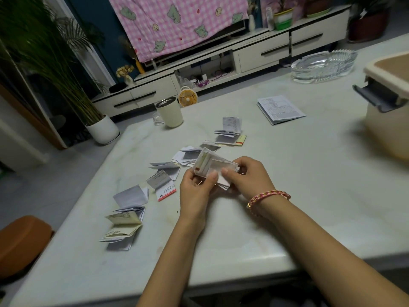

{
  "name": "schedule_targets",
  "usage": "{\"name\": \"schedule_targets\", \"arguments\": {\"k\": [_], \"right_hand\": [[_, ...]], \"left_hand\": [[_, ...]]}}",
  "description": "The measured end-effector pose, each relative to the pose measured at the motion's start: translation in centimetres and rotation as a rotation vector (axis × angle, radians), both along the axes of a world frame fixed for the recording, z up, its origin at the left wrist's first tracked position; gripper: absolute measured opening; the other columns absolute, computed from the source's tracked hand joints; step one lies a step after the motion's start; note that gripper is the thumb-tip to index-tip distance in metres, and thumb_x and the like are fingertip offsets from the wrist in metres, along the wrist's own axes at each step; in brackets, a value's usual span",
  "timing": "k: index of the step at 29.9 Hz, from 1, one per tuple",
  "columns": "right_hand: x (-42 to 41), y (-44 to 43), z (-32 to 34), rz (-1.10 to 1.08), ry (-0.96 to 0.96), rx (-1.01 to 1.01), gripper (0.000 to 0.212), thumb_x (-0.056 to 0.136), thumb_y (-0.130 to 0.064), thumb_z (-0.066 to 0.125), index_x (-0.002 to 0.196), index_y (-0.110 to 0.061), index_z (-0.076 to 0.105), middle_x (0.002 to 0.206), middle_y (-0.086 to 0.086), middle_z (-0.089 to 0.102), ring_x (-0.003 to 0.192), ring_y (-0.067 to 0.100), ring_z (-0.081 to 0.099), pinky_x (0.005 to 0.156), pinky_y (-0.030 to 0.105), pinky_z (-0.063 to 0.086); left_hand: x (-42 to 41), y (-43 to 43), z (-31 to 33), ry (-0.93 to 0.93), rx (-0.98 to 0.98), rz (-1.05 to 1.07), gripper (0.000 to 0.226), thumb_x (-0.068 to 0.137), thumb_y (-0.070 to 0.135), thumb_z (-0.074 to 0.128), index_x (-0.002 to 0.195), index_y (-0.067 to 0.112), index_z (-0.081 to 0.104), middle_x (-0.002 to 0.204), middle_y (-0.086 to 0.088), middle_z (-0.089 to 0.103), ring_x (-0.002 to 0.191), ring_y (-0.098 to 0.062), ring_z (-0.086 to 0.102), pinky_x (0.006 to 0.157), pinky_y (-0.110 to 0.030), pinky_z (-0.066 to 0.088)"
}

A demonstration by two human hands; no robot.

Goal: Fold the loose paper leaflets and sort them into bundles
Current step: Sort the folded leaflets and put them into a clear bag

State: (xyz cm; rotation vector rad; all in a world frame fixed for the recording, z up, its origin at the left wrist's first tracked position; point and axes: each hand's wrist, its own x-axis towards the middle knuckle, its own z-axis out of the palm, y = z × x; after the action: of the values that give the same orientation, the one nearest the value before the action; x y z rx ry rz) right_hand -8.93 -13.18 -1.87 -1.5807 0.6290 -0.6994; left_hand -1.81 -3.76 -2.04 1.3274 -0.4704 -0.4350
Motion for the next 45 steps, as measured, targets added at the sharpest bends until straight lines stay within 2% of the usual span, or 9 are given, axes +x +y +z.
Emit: {"name": "schedule_targets", "arguments": {"k": [4, 7, 11, 18, 21, 24, 29, 37, 45], "right_hand": [[-1.0, -1.3, 0.8, 0.047, 0.072, -0.182, 0.025, 0.079, -0.013, 0.068, 0.065, -0.023, 0.050, 0.062, -0.003, 0.054, 0.062, 0.018, 0.053, 0.065, 0.028, 0.046], [-2.0, -2.1, 1.9, 0.107, 0.214, -0.471, 0.020, 0.083, -0.013, 0.064, 0.075, -0.020, 0.048, 0.070, -0.003, 0.053, 0.071, 0.017, 0.048, 0.060, 0.023, 0.038], [-2.9, -2.6, 2.5, 0.157, 0.315, -0.620, 0.012, 0.087, -0.016, 0.061, 0.087, -0.020, 0.050, 0.093, 0.007, 0.063, 0.083, 0.019, 0.050, 0.069, 0.027, 0.035], [-2.5, -1.2, 0.0, 0.106, 0.498, -0.907, 0.036, 0.099, -0.016, 0.036, 0.135, -0.016, 0.035, 0.123, 0.009, 0.050, 0.110, 0.029, 0.047, 0.087, 0.035, 0.035], [-2.4, -1.2, -1.4, -0.021, 0.534, -1.112, 0.045, 0.094, -0.016, 0.042, 0.138, -0.010, 0.042, 0.100, 0.011, 0.060, 0.089, 0.031, 0.056, 0.073, 0.036, 0.043], [-2.5, -1.2, -1.6, -0.147, 0.479, -1.197, 0.038, 0.083, -0.024, 0.038, 0.103, -0.009, 0.067, 0.070, 0.005, 0.060, 0.061, 0.026, 0.057, 0.052, 0.028, 0.042], [-2.8, -1.6, 0.3, 0.095, 0.424, -0.850, 0.021, 0.097, -0.019, 0.041, 0.105, -0.011, 0.058, 0.104, 0.009, 0.061, 0.101, 0.028, 0.051, 0.080, 0.032, 0.033], [-2.6, -2.3, 0.7, 0.105, 0.203, -0.466, 0.009, 0.085, -0.010, 0.062, 0.084, -0.011, 0.071, 0.070, 0.001, 0.062, 0.072, 0.014, 0.052, 0.058, 0.006, 0.034], [-2.4, -2.3, 0.6, 0.093, 0.129, -0.355, 0.008, 0.085, -0.012, 0.063, 0.078, -0.013, 0.065, 0.063, -0.001, 0.055, 0.062, 0.011, 0.047, 0.059, 0.020, 0.037]], "left_hand": [[0.1, 0.3, 0.0, -0.198, 0.111, 0.025, 0.041, 0.077, -0.004, 0.070, 0.103, 0.022, 0.051, 0.078, -0.004, 0.065, 0.067, -0.006, 0.060, 0.066, -0.015, 0.047], [-0.1, 0.4, -0.2, -0.448, 0.161, 0.046, 0.054, 0.071, 0.010, 0.075, 0.115, 0.030, 0.052, 0.102, -0.001, 0.063, 0.087, -0.004, 0.060, 0.075, -0.016, 0.046], [-0.5, 0.4, -0.6, -0.725, 0.236, 0.019, 0.045, 0.077, 0.023, 0.067, 0.115, 0.039, 0.049, 0.117, 0.012, 0.056, 0.110, -0.001, 0.052, 0.092, -0.017, 0.042], [-0.4, -0.1, -1.4, -0.872, 0.365, -0.018, 0.026, 0.088, 0.024, 0.049, 0.112, 0.022, 0.059, 0.104, 0.000, 0.056, 0.095, 0.014, 0.047, 0.080, -0.004, 0.035], [-0.2, -0.2, -1.5, -0.939, 0.377, 0.013, 0.025, 0.091, 0.017, 0.052, 0.114, 0.012, 0.062, 0.099, 0.002, 0.057, 0.090, 0.015, 0.047, 0.079, -0.002, 0.034], [-0.1, -0.4, -1.4, -0.952, 0.378, 0.035, 0.019, 0.090, 0.010, 0.055, 0.106, 0.012, 0.065, 0.091, 0.015, 0.054, 0.086, 0.015, 0.049, 0.075, -0.003, 0.036], [-0.1, -0.1, -1.0, -0.868, 0.315, 0.066, 0.022, 0.083, -0.001, 0.059, 0.082, 0.019, 0.068, 0.081, 0.018, 0.060, 0.078, 0.011, 0.054, 0.064, -0.005, 0.038], [-0.2, -0.2, 0.2, -0.562, 0.267, 0.034, 0.031, 0.079, -0.002, 0.066, 0.073, 0.028, 0.068, 0.064, 0.017, 0.067, 0.062, 0.001, 0.058, 0.062, -0.013, 0.045], [-0.5, 0.5, 0.9, -0.083, 0.158, -0.136, 0.012, 0.086, 0.001, 0.060, 0.095, 0.003, 0.068, 0.073, 0.000, 0.072, 0.062, -0.011, 0.066, 0.057, -0.018, 0.055]]}}
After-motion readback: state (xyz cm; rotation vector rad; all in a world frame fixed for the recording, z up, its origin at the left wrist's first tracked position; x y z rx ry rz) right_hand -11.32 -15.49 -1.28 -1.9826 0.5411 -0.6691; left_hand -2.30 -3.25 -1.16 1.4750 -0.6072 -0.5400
